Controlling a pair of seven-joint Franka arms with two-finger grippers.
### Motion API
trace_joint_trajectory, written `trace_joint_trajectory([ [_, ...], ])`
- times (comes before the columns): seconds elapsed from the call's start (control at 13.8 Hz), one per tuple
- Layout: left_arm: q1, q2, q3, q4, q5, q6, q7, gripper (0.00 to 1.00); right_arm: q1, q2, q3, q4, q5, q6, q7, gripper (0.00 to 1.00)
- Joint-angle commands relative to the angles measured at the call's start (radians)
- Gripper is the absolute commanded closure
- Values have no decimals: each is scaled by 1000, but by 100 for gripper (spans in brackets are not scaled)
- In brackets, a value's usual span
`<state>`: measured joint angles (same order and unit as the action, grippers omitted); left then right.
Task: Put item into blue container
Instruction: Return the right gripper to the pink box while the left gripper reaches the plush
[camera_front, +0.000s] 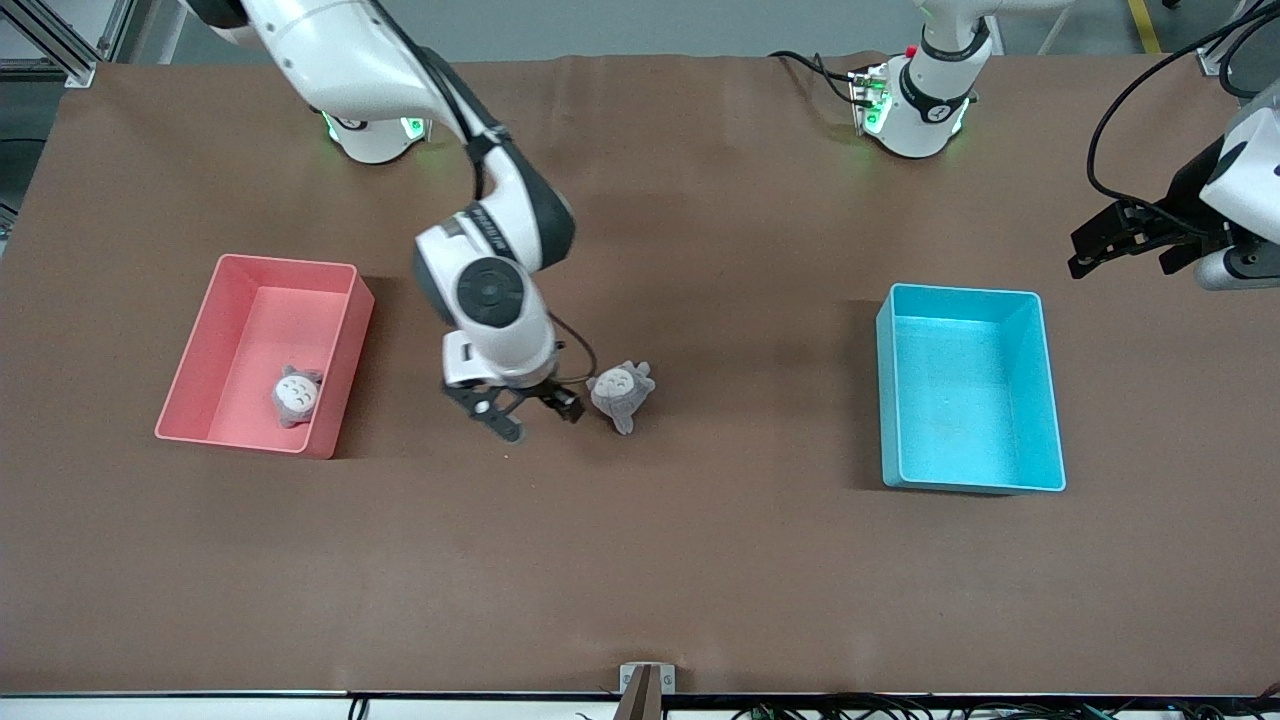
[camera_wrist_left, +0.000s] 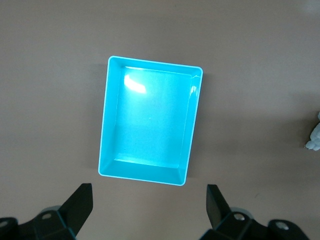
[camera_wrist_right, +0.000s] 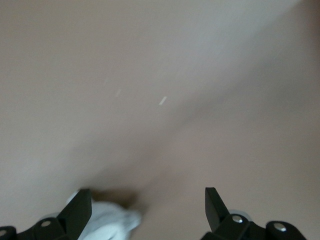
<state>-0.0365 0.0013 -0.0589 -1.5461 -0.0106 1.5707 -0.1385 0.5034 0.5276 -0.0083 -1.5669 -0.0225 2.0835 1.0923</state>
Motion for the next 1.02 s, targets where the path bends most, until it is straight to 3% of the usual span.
trace_joint_trajectory([
  [0.0, 1, -4, -2, 11, 15, -14, -1, 0, -130, -179, 21, -220, -7, 12, -220, 0],
  [0.15, 1, -4, -2, 11, 14, -14, -4, 0, -253, -260, 21, -327, -7, 24, -427, 0],
  [0.36, 0, -4, -2, 11, 14, -15, -6, 0, -426, -317, 19, -404, -7, 32, -730, 0],
  [0.65, 0, -1, -4, 11, 15, -14, -6, 0, -558, -340, 21, -514, -7, 104, -887, 0],
  [0.94, -8, 5, -4, 11, 9, -9, -9, 0, -608, -359, 22, -516, -5, 84, -966, 0],
])
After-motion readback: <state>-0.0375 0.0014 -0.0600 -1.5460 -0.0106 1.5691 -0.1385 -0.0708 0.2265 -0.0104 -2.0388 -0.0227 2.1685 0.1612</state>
